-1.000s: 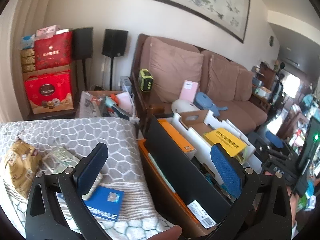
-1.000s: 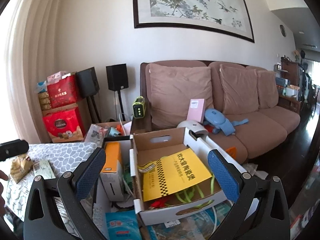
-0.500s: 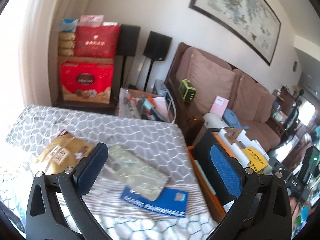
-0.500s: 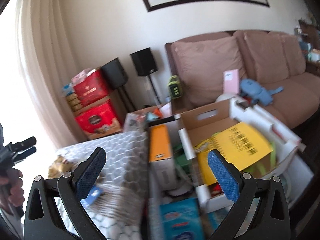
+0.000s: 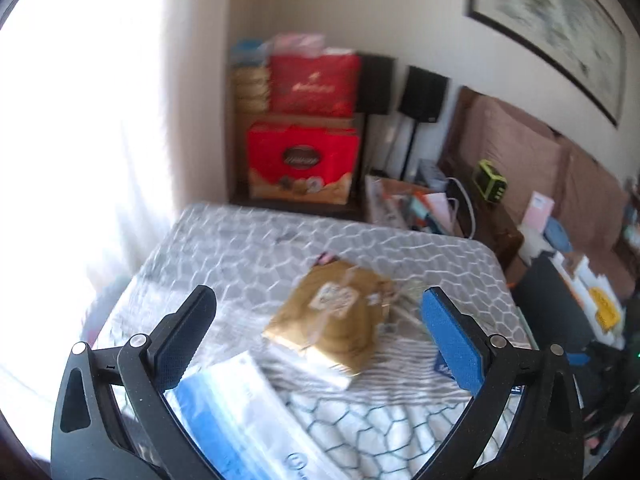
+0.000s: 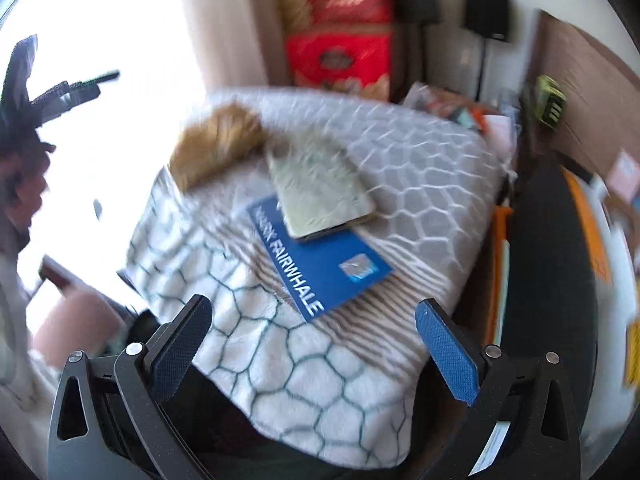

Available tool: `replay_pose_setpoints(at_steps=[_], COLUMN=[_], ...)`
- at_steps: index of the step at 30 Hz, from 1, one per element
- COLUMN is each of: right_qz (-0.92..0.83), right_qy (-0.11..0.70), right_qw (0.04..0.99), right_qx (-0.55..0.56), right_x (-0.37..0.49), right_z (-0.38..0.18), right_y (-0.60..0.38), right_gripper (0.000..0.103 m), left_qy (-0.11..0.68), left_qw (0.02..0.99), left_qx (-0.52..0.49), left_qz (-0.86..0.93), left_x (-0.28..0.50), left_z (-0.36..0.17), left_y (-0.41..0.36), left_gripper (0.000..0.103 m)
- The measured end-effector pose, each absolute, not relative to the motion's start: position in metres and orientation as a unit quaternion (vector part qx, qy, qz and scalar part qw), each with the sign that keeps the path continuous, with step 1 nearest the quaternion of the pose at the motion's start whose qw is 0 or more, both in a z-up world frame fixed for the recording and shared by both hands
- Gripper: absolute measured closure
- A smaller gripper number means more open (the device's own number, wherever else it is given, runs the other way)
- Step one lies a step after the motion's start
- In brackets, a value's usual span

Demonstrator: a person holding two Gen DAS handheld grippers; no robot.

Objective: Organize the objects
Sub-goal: 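Lower the right tool onto the blue MARK FAIRWHALE card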

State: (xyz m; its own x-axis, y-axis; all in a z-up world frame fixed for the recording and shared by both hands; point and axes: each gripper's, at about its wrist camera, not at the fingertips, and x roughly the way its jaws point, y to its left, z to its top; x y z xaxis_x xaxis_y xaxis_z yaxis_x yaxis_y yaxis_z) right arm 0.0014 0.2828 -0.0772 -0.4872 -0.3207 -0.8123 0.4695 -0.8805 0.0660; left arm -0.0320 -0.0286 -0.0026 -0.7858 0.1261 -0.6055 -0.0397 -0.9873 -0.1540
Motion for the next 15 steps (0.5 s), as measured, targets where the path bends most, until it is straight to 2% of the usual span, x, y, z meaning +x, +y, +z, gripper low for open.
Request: replay_pose_setpoints(at_steps=[4, 9, 15], right_qz=[-0.834, -0.782, -0.761], right_qy=[0.177, 0.176, 0.182], right_qw=[0.202, 0.228, 0.213], right_qx=[0.482, 0.553, 0.585], right_x=[-0.031, -0.073, -0.091], right_z=[-0.087, -0.111, -0.134], right_y=[0.247, 0.232, 0.221], right_gripper=[0.000, 0.000, 0.001], left_qy=[-0.122, -0.160, -0.169], left_qw=[0.019, 0.026, 0.041], left_qx=[-0.344, -0.340, -0.344], left_qz=[0.931, 0.926, 0.923], left_x=[-0.036, -0.029, -0.034], left_z=[-0.011, -0.017, -0.024], left_y=[-0.063, -0.086, -0.094], left_gripper=[0.001, 0.001, 0.001])
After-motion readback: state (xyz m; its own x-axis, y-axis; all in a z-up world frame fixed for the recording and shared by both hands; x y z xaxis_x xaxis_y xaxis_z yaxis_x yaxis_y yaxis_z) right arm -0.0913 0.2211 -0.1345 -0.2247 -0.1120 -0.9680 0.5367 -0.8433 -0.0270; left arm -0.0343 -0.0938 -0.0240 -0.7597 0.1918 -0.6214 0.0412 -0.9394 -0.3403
